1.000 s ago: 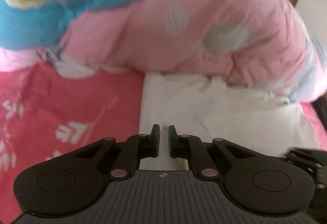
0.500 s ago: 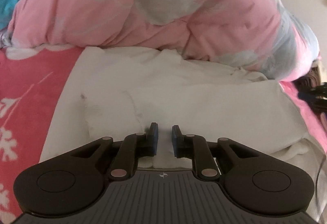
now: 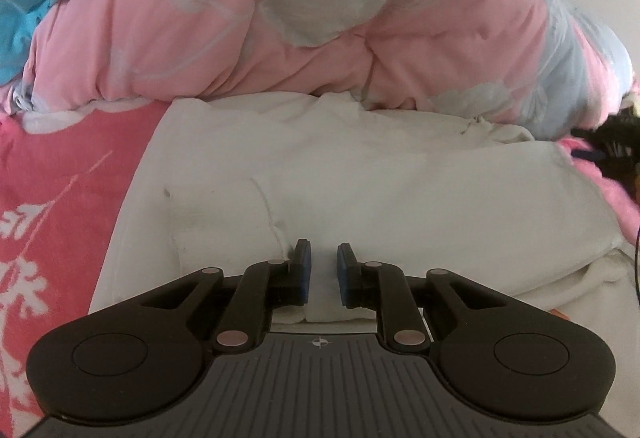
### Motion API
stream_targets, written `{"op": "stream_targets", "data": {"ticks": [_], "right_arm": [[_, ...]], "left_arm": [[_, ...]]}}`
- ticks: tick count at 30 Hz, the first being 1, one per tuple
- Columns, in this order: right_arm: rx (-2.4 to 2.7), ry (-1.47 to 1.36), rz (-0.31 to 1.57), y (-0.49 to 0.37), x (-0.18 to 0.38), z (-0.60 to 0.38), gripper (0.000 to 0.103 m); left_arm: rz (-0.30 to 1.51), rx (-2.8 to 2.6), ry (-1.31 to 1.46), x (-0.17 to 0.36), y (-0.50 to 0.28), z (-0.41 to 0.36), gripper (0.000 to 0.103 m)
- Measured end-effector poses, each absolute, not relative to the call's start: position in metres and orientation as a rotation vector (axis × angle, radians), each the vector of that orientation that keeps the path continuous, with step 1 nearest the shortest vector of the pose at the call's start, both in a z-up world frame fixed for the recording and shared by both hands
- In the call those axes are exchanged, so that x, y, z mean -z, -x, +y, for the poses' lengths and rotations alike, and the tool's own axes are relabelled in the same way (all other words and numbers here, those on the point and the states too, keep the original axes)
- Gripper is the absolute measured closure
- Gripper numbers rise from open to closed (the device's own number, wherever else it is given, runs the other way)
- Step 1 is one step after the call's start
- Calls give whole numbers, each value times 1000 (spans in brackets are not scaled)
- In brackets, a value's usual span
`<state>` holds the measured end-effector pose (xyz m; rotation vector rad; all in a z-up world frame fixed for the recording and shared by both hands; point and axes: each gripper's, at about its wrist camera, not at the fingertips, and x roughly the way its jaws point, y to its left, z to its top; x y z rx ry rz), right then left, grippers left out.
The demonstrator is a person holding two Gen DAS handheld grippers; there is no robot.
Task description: Fold clothes
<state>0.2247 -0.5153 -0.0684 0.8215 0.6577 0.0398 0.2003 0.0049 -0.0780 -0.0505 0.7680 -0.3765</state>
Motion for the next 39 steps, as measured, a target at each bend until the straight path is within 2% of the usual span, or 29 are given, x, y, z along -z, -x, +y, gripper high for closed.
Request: {"op": "stream_targets", "data": {"ticks": [3, 7, 10, 12, 13, 17, 22, 24, 26, 27, 28, 30, 35, 39], "right_arm": [[-5, -883, 769, -238, 90, -529, 64], [-80, -953, 811, -269, 98, -528, 64], [-115, -885, 875, -286, 94, -513, 66], [-126, -805, 903, -292, 86, -502, 73], [-133, -759, 910, -293, 81, -497, 91], [-167, -526, 740, -269, 45, -469, 93], [-119, -234, 552, -240, 39, -438, 94], [-96, -135, 553, -242, 45, -426, 94], [-69, -124, 576, -248, 50, -426, 93], [-55, -168, 599, -253, 52, -431, 88], [-40, -212, 622, -258, 53, -437, 76], [-17, -329, 644, -261, 53, -454, 66], [19, -638, 589, -217, 43, -515, 64], [7, -696, 534, -133, 20, -529, 63]], "left_arm": [[774, 369, 65, 78, -201, 5, 87], [778, 362, 60, 77, -201, 2, 87], [775, 367, 66, 79, -201, 3, 87], [772, 372, 76, 80, -201, 5, 87], [771, 373, 81, 81, -201, 6, 87], [762, 380, 98, 82, -200, 8, 87], [758, 391, 105, 82, -200, 9, 87], [759, 392, 107, 81, -201, 9, 87], [758, 390, 107, 81, -202, 8, 87], [758, 388, 107, 81, -201, 8, 87], [757, 386, 106, 81, -201, 8, 87], [756, 384, 104, 81, -200, 7, 87], [755, 382, 94, 82, -200, 7, 87], [754, 371, 84, 80, -200, 5, 87]]}}
